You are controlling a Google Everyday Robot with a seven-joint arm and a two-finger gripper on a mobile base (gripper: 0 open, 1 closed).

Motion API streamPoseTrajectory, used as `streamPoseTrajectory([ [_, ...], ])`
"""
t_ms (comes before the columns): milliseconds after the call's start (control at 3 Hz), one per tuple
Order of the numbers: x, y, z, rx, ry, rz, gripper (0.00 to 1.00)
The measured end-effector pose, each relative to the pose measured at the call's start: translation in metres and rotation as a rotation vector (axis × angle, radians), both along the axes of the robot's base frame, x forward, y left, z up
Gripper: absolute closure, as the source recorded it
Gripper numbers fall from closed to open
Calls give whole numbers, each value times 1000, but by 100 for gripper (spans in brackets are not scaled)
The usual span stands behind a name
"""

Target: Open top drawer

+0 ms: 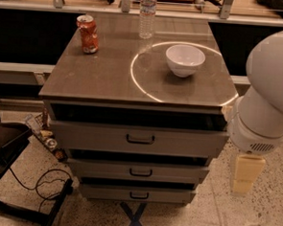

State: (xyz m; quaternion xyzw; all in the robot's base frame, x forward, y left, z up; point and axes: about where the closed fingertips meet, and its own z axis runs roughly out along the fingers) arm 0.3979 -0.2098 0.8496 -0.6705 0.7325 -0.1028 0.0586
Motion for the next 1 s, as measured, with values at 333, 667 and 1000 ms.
streamPoseTrajectory([
  [333,5,21,-19,-3,2,5,0],
  [667,8,49,-46,0,-1,24,0],
  [1000,13,75,-69,28,0,49,0],
])
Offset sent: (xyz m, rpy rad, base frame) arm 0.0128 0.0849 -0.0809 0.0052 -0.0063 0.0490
